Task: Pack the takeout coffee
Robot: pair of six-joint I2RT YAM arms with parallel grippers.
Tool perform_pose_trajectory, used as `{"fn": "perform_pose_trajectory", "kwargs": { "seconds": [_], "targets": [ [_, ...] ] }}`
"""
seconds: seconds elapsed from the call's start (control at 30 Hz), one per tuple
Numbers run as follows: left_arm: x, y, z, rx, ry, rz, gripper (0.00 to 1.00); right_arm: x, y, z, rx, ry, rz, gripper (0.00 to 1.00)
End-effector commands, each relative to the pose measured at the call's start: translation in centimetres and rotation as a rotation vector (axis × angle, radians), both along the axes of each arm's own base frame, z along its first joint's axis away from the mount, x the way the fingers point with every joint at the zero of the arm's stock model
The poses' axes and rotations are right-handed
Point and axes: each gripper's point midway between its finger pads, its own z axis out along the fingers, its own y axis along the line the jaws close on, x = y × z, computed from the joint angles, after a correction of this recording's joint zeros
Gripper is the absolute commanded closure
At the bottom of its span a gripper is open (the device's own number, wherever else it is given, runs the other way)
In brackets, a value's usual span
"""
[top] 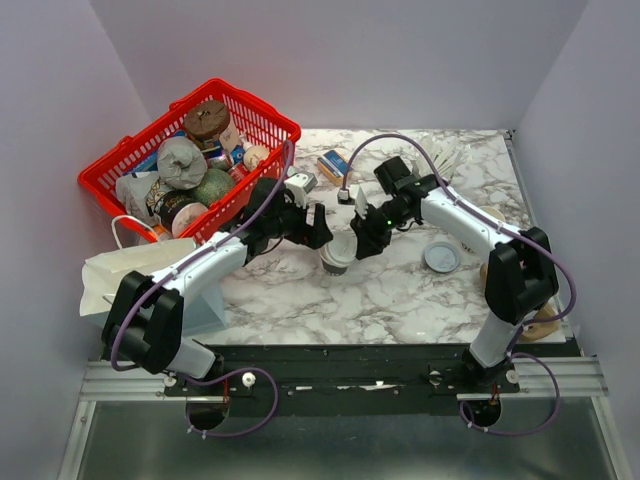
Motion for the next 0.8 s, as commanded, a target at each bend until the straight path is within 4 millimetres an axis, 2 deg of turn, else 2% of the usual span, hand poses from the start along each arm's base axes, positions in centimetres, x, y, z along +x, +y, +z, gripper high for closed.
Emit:
{"fn": "perform_pose_trajectory", "kwargs": {
  "seconds": [0.0,0.3,0.77],
  "targets": [
    [0.1,0.2,-0.8,-0.009,0.024,0.010,0.08,0.1,1.2,1.2,0.036,-0.006,0.020,0.58],
    [0.2,0.6,-1.1,-0.019,0.042,0.028,0.10,0.4,1.8,2.2,0.055,-0.011,0.015,0.58],
    [0.7,1.2,-1.5,-0.044,0.076,0.075,0.11,0.7,2.3,2.3,0.055,-0.011,0.006,0.58]
  ]
}}
